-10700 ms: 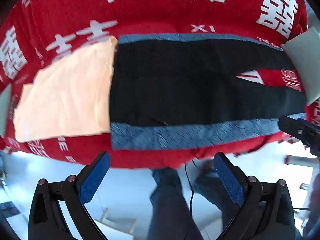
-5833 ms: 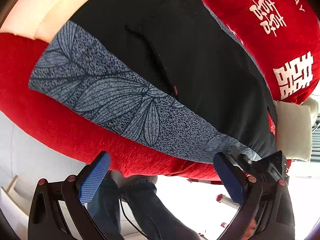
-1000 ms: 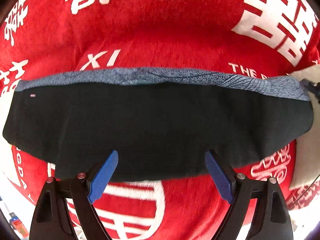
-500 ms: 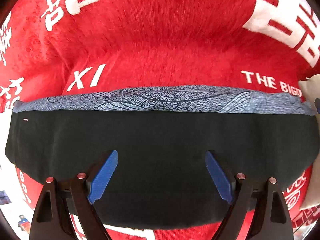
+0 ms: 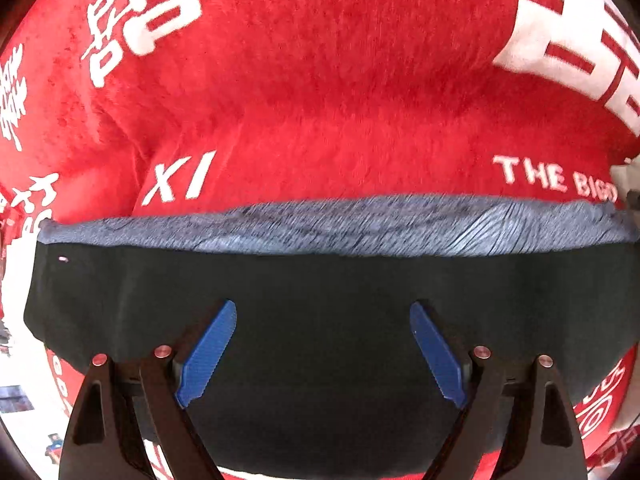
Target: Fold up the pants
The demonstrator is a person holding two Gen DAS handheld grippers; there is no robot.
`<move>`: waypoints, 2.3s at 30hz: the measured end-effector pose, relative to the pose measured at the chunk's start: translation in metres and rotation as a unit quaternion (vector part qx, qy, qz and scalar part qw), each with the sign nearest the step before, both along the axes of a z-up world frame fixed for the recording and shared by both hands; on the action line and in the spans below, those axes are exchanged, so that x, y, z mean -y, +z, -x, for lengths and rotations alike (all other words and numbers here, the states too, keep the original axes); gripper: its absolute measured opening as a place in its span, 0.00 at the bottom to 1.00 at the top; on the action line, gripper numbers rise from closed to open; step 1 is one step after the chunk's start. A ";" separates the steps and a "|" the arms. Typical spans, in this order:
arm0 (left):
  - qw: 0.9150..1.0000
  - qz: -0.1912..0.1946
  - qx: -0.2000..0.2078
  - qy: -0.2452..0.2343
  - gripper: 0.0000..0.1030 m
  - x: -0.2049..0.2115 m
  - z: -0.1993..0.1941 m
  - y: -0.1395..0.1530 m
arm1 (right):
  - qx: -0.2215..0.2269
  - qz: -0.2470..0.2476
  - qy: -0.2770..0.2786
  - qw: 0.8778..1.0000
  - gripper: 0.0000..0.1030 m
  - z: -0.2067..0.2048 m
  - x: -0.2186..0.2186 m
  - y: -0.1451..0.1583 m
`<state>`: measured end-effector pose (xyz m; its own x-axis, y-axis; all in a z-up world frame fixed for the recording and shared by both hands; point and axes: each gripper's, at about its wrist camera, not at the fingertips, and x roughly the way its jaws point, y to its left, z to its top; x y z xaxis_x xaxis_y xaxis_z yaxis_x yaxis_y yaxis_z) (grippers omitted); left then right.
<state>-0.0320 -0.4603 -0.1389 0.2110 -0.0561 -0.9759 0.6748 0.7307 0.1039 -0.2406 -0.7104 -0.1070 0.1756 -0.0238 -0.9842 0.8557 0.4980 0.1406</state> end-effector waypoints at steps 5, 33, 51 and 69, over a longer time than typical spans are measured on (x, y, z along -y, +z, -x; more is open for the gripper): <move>1.000 -0.010 0.001 -0.026 0.87 0.006 0.013 -0.014 | 0.073 -0.040 0.121 0.989 0.51 -0.022 -0.035 0.023; 0.999 0.012 0.034 0.025 0.94 -0.008 -0.024 -0.014 | -0.038 -0.048 0.409 0.910 0.17 -0.143 -0.120 -0.031; 0.991 -0.054 0.070 0.097 1.00 -0.059 -0.118 -0.042 | 0.006 0.077 0.092 0.993 0.48 0.017 -0.081 0.029; 0.976 -0.119 0.096 0.152 1.00 -0.211 -0.216 -0.025 | 0.137 -0.094 0.029 0.986 0.50 0.019 -0.219 0.032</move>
<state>0.1835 -0.2491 -0.1637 0.3634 0.2613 -0.8943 0.3809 0.8343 0.3985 -0.2595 -0.4911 -0.0755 0.4318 0.1721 -0.8854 0.7435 0.4878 0.4574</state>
